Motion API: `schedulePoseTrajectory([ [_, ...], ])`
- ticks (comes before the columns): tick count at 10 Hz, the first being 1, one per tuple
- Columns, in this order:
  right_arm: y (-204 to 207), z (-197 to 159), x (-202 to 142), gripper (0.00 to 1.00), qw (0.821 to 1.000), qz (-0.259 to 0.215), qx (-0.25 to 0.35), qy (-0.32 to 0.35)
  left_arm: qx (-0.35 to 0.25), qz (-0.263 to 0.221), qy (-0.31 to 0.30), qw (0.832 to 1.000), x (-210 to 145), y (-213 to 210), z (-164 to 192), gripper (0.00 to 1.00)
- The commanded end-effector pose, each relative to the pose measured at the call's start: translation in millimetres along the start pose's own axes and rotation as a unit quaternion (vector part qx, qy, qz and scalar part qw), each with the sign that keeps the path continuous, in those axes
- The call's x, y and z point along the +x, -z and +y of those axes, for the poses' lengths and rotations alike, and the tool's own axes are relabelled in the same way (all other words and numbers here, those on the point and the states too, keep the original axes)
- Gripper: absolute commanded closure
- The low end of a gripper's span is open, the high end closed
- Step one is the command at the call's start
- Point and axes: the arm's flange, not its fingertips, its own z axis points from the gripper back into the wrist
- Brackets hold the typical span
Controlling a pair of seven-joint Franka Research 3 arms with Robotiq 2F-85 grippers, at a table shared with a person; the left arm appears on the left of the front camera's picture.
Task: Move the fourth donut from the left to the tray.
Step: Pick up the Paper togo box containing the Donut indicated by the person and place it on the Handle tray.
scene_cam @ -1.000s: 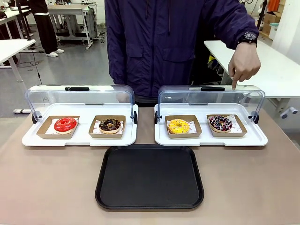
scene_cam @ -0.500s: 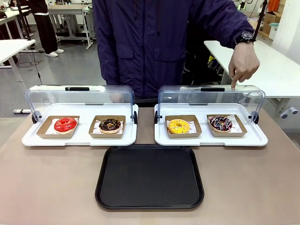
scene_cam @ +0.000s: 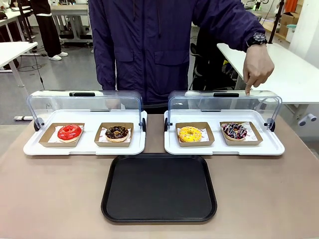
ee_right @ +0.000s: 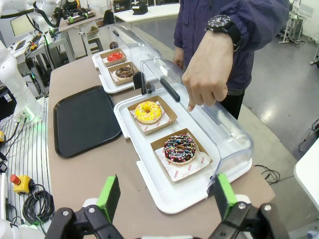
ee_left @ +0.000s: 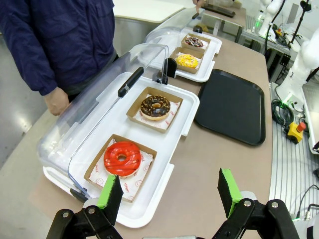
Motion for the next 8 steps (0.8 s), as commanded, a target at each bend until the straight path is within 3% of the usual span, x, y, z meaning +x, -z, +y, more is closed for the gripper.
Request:
schedulePoseTrajectory([
  [1,0.1,-0.1,1.1,0.00,1.000,-0.003,0.003,-0.003,-0.003,0.005,-0.001,1.000,0.5,-0.1,-0.6,0.00],
  [5,0.0,0.0,0.0,0.00,1.000,0.000,0.000,0.000,-0.003,0.005,-0.001,1.000,0.5,-0.1,-0.6,0.00],
  [8,35.5,21.7,48.2,0.00,0.995,0.072,-0.012,-0.074,-0.003,0.005,-0.001,1.000,0.5,-0.1,-0.6,0.00],
])
